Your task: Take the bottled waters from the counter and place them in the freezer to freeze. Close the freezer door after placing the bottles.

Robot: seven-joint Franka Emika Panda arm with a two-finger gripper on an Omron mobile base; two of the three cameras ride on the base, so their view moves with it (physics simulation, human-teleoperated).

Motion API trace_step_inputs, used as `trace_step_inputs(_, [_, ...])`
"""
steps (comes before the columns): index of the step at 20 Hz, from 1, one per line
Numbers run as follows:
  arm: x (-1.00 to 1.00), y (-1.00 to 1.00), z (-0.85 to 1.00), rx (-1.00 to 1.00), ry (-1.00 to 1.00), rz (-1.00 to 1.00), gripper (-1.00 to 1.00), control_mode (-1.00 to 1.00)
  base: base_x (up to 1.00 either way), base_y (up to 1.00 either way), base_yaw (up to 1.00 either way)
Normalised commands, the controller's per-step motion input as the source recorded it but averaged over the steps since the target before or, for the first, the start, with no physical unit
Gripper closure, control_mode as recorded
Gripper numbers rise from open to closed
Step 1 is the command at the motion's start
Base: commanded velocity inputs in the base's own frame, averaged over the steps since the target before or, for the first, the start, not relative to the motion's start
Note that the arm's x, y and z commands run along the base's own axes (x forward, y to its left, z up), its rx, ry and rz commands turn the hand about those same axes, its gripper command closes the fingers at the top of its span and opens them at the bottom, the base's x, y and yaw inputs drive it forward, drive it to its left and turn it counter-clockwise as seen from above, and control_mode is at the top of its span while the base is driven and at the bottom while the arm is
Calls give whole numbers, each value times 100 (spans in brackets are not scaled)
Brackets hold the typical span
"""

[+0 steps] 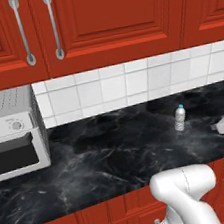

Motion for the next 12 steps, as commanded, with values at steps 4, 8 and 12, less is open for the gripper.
trace_step_inputs(4, [34,-76,-21,21,-33,28,-100,-100,0,0,0])
trace_step_inputs(8, [41,-60,-3,11,-13,10,-100,-100,0,0,0])
trace_step_inputs(12, [36,-20,0,0,-2,9,-100,-100,0,0,0])
